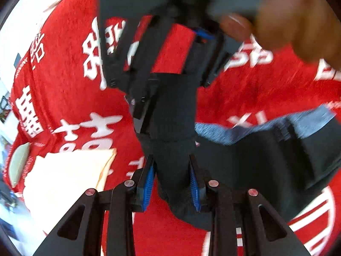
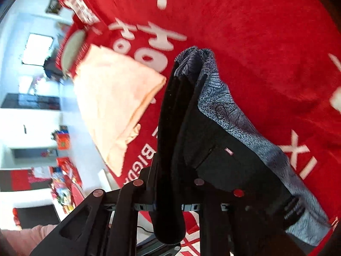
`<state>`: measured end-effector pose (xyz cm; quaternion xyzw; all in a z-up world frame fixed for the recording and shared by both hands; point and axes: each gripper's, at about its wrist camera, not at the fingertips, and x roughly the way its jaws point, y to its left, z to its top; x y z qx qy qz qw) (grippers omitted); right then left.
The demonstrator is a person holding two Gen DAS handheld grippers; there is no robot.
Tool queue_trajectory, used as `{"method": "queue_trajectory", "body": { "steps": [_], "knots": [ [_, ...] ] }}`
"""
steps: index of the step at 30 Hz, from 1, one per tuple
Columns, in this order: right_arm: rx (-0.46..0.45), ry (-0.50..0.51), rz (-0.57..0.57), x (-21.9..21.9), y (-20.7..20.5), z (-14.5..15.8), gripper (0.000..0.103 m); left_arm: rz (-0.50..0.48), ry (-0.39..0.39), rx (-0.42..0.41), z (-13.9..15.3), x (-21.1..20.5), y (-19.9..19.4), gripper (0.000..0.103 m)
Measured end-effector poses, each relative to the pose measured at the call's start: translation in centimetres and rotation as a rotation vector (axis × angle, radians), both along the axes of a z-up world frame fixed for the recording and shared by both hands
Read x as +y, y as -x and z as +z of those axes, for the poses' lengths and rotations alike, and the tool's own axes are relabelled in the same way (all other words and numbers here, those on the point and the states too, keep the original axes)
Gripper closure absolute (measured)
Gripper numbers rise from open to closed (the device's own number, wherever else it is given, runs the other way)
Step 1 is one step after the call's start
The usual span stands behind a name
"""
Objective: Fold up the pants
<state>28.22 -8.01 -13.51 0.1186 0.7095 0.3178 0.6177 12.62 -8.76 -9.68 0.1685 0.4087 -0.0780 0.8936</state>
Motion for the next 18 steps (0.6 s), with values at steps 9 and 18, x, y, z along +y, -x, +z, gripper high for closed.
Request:
{"method": "queue_trajectory", "body": {
  "steps": [9,18],
  "knots": [
    [-0.107,-0.089,-0.228,-13.3,4.3,6.0,0.087,-0.135,0.259,0.075,5.6,-6.4,1.7,0.071],
    [-0.157,-0.093,-0.432,-26.1,11.7,6.7,0.087,-0.309,0.295,0.178,5.5,-16.1,5.4,0.071]
  ]
}}
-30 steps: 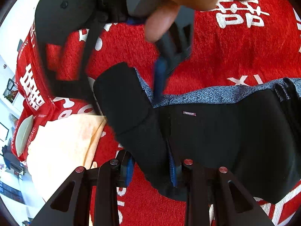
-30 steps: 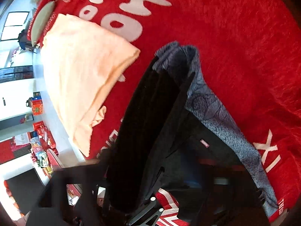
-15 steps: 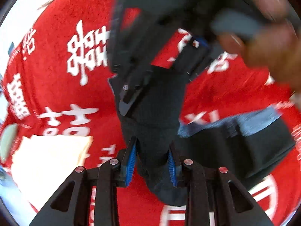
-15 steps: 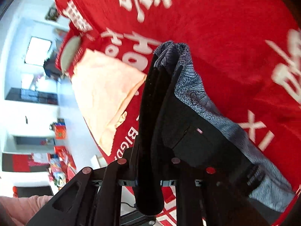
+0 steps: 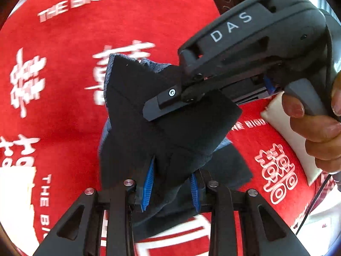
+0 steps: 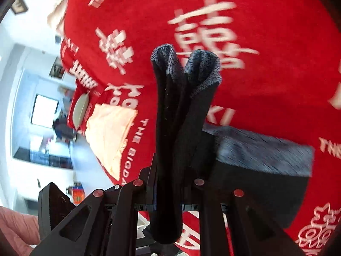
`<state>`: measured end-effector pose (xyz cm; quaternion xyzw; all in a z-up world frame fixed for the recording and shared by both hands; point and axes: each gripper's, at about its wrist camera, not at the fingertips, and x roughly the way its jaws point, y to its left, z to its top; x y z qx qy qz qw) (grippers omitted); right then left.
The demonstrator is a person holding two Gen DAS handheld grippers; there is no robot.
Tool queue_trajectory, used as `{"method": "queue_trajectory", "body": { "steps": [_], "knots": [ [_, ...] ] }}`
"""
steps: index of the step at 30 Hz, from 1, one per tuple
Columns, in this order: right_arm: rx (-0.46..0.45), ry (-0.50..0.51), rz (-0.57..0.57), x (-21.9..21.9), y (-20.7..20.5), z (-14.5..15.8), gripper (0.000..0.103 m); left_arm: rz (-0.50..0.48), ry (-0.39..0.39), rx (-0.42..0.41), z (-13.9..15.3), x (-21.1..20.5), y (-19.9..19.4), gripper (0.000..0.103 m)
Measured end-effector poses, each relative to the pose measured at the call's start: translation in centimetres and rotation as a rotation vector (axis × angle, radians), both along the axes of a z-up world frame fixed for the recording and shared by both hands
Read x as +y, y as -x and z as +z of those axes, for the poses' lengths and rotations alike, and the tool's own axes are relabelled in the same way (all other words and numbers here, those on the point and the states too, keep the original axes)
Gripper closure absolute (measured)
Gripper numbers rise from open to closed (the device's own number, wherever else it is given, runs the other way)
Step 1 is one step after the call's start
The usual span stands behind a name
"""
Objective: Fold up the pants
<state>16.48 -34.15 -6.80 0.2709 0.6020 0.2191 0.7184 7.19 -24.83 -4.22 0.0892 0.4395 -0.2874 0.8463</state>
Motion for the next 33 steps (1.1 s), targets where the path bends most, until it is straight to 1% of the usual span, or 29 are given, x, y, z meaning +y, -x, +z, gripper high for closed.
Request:
{"method": "queue_trajectory", "body": {
  "steps": [3,5,6,9,14,16,18,19,20,22,23,24,25,26,27,29,30,31,33],
  "knots": [
    [0.028,-0.015,-0.081,-3.8,2.5,-1.3,0.087,-0.052,-0.023,0.019,-1.3,-2.9,1.3,0.071],
    [0.049,-0.015,-0.123,-5.8,4.0,-2.6,0.087,-0.096,-0.048,0.033,-2.8,-5.3,2.4,0.071],
    [0.061,-0.008,-0.144,-7.2,5.0,-3.4,0.088,-0.105,-0.056,0.037,-3.2,-5.9,2.7,0.071],
    [0.087,0.028,-0.175,-9.4,6.6,-5.7,0.087,-0.154,-0.099,0.063,-5.8,-9.3,4.1,0.071],
    [0.125,0.113,-0.191,-12.0,8.2,-10.1,0.087,-0.172,-0.163,0.098,-9.0,-12.6,5.3,0.071],
    [0.143,0.105,-0.206,-12.9,8.7,-11.7,0.085,-0.171,-0.186,0.105,-9.9,-13.2,5.4,0.071],
    [0.136,0.097,-0.222,-13.1,9.1,-12.2,0.083,-0.183,-0.203,0.088,-9.9,-13.4,5.7,0.071],
    [0.134,0.092,-0.231,-13.1,9.2,-12.1,0.082,-0.192,-0.210,0.087,-9.8,-13.4,5.8,0.065],
    [0.133,0.091,-0.240,-13.3,9.4,-12.0,0.081,-0.198,-0.206,0.098,-9.6,-13.3,5.7,0.056],
    [0.140,0.103,-0.256,-13.4,9.5,-11.9,0.076,-0.190,-0.185,0.136,-8.8,-12.5,5.4,0.052],
    [0.145,0.107,-0.261,-13.6,9.6,-11.8,0.073,-0.190,-0.177,0.151,-8.3,-12.1,5.3,0.049],
    [0.153,0.121,-0.262,-13.8,9.7,-11.5,0.071,-0.187,-0.171,0.163,-8.0,-11.7,5.2,0.043],
    [0.162,0.138,-0.259,-13.8,9.7,-11.3,0.070,-0.164,-0.150,0.168,-7.1,-10.7,4.9,0.033],
    [0.168,0.165,-0.255,-13.8,9.8,-11.1,0.066,-0.146,-0.138,0.166,-6.6,-9.9,4.5,0.030],
    [0.170,0.195,-0.253,-13.8,10.0,-10.9,0.060,-0.122,-0.122,0.166,-5.9,-9.0,4.0,0.029],
    [0.161,0.269,-0.252,-13.9,10.1,-10.2,0.059,-0.062,-0.113,0.174,-4.9,-7.0,2.4,0.029],
    [0.146,0.314,-0.253,-13.8,10.1,-9.6,0.059,-0.028,-0.122,0.167,-4.6,-6.2,1.5,0.029],
    [0.130,0.347,-0.254,-13.8,9.9,-9.0,0.059,0.028,-0.141,0.158,-4.5,-5.0,0.0,0.029],
    [0.104,0.376,-0.264,-13.9,9.5,-8.3,0.059,0.106,-0.171,0.151,-5.0,-3.3,-2.3,0.029]
  ]
}}
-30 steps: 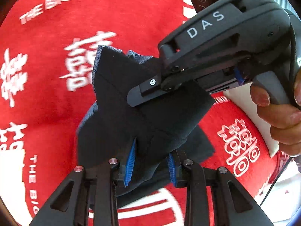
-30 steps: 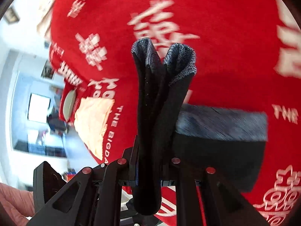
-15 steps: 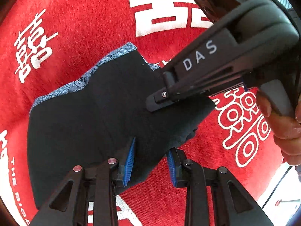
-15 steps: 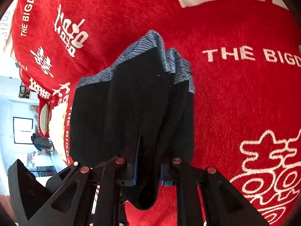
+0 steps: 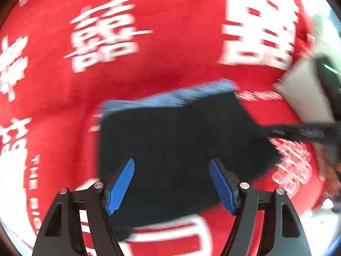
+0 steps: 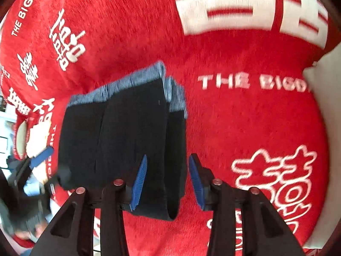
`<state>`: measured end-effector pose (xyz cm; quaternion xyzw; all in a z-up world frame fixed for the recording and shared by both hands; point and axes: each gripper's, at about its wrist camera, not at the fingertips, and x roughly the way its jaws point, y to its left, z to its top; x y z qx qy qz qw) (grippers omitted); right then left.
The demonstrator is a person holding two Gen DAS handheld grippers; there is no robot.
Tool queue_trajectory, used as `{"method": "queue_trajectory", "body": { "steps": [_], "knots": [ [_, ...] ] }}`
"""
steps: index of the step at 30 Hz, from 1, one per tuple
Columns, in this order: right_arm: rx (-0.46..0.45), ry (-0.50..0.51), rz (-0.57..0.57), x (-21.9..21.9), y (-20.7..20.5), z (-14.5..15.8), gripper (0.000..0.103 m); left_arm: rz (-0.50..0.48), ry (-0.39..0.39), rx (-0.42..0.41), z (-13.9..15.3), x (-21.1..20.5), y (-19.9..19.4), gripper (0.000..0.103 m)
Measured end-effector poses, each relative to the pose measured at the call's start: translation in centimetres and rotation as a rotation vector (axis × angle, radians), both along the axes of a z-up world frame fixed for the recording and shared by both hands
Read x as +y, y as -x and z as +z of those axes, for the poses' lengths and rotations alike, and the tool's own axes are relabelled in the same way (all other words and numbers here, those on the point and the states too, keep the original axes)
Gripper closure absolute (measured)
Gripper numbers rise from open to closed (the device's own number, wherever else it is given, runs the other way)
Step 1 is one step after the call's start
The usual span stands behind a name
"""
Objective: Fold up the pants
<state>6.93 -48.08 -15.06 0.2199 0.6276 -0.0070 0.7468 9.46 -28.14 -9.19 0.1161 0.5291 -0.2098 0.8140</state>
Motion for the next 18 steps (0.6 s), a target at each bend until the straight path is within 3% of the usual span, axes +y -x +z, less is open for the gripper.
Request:
{"method": "queue_trajectory", "body": {
  "steps": [3,8,11,12,13,14,15,18],
  "knots": [
    [-0.033,0.021,-0.007,0.2,-1.5,0.7,0.059,0.176,-0.073,-0.003,-1.4,3.0,-4.6,0.029],
    [-0.039,0.059,-0.026,0.8,-5.2,-0.4,0.062,0.360,-0.059,0.021,-2.7,6.5,-8.8,0.029],
    [-0.014,0.063,-0.050,0.8,-7.3,-2.1,0.062,0.366,-0.096,0.016,-3.6,6.5,-10.1,0.029],
    [-0.009,0.015,-0.065,0.5,-7.8,-2.8,0.062,0.362,-0.101,0.015,-3.9,6.3,-10.4,0.029],
    [-0.001,-0.014,-0.076,0.3,-8.1,-3.2,0.065,0.360,-0.103,0.011,-4.0,6.3,-10.5,0.029],
    [0.009,-0.022,-0.082,0.1,-8.3,-3.5,0.078,0.353,-0.107,0.006,-4.2,6.1,-10.7,0.029],
    [0.019,-0.012,-0.078,0.0,-8.4,-3.6,0.083,0.345,-0.114,0.006,-4.5,5.7,-11.1,0.029],
    [0.034,-0.001,-0.070,-0.1,-8.0,-3.6,0.088,0.337,-0.117,0.035,-5.8,5.9,-11.4,0.029]
  ]
}}
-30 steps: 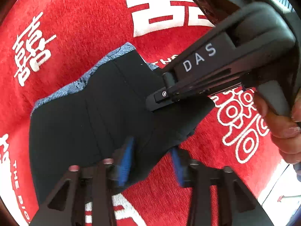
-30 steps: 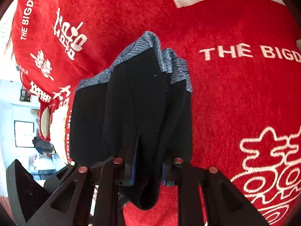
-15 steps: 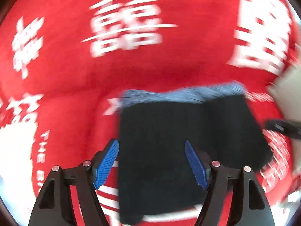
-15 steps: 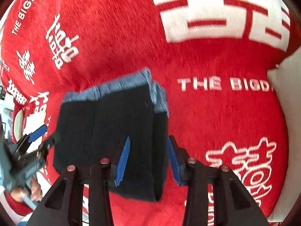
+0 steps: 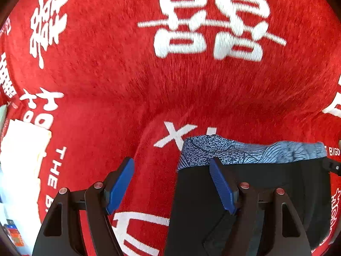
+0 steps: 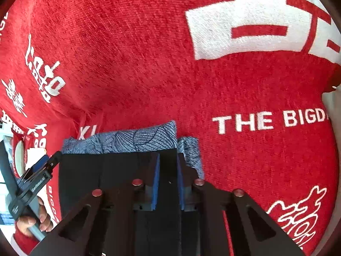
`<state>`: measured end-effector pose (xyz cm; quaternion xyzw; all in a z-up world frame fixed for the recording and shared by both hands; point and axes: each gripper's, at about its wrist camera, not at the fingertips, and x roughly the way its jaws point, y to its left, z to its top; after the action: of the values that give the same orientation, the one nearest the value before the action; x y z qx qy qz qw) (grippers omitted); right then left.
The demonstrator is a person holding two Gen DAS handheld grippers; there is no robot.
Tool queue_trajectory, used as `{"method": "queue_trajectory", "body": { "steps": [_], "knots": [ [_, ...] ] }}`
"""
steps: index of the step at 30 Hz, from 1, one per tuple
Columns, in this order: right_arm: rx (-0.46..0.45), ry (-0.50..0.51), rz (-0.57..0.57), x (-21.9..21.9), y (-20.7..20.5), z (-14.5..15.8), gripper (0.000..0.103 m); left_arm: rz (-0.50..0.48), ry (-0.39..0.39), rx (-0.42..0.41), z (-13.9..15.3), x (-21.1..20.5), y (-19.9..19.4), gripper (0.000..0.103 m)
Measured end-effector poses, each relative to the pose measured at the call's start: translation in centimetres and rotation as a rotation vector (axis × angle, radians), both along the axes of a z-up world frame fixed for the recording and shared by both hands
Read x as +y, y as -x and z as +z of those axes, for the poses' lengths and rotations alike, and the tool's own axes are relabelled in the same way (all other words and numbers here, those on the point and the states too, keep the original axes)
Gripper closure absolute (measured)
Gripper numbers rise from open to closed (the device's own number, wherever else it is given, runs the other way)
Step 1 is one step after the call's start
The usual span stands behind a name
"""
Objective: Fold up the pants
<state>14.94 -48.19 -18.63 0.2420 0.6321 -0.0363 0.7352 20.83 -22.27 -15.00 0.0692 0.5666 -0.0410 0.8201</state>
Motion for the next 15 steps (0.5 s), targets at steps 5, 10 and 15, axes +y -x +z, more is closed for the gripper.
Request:
{"method": "queue_trajectory", "body": {
  "steps": [5,10,15],
  "knots": [
    [0.024,0.068,0.049,1.0,0.5,-0.5,0.089,-0.005,-0.005,0.022,-1.8,-0.3,0.1,0.028],
    [0.030,0.122,0.059,2.0,0.5,-0.4,0.088,-0.024,-0.004,0.020,-0.9,-0.3,0.1,0.028],
    [0.025,0.151,0.099,3.1,1.9,1.2,0.086,-0.019,0.059,0.069,0.3,1.2,0.7,0.028]
  ]
}}
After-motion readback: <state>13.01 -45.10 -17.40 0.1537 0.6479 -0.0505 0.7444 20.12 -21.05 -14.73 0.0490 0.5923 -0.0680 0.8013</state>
